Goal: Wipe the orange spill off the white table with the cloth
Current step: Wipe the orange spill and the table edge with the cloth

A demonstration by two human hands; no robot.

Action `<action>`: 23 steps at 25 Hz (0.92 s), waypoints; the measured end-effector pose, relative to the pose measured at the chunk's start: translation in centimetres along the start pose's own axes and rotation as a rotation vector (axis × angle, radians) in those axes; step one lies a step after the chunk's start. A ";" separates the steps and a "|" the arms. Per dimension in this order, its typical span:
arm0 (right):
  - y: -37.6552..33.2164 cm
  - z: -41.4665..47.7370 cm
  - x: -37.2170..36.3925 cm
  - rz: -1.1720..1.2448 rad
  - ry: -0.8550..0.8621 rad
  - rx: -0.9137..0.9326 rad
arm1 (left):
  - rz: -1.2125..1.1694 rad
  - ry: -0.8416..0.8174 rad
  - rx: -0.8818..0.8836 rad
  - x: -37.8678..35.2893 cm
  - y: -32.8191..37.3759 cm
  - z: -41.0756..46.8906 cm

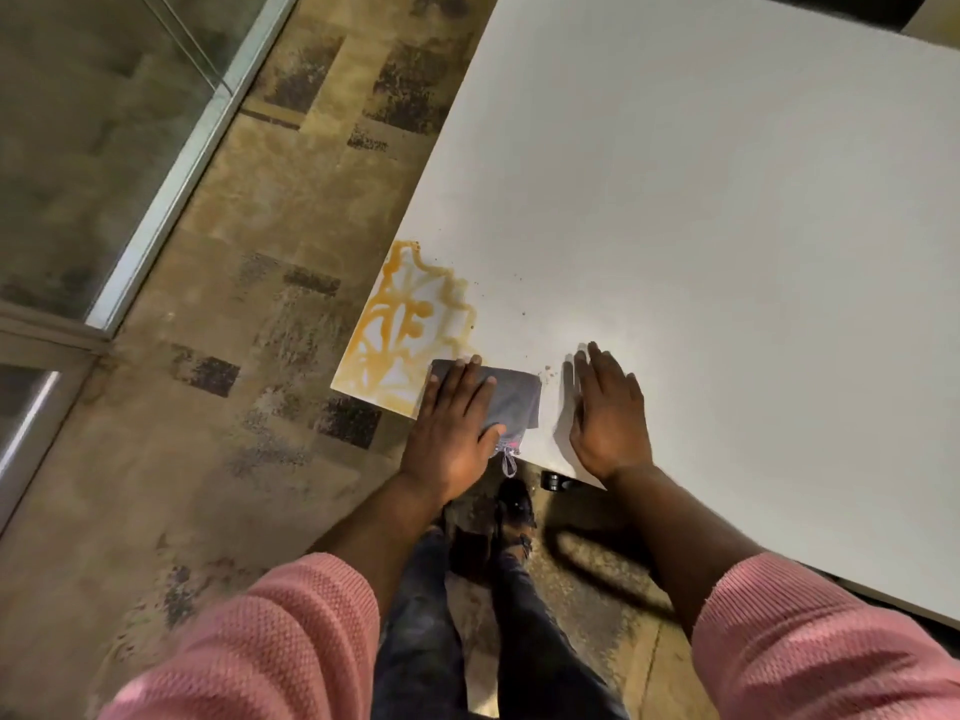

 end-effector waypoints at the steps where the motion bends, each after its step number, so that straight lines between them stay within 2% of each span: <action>1: 0.7 -0.2 -0.3 -0.068 -0.039 0.013 | 0.003 -0.035 0.005 -0.5 0.2 0.2; 7: 5.0 -0.1 -2.2 -0.180 -0.132 -0.049 | 0.121 -0.173 0.048 -2.1 0.6 2.6; 12: 5.9 0.2 -3.1 -0.183 -0.109 -0.047 | 0.174 -0.103 0.055 -4.4 2.1 2.0; 20: 6.0 0.3 -3.4 -0.175 -0.081 -0.048 | 0.241 -0.070 -0.067 -3.5 0.3 5.4; 23: 6.1 0.1 -3.5 -0.183 -0.077 -0.052 | 0.205 -0.041 -0.032 -3.7 0.6 5.6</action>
Point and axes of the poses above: each hand's wrist, its own z-axis towards the middle knuckle, its own x-axis out of the back of the hand, y = z × x, the point moved 1 cm from there along z, towards the middle knuckle, and after that the axes turned 10 degrees about -y, right-handed, at the moved point
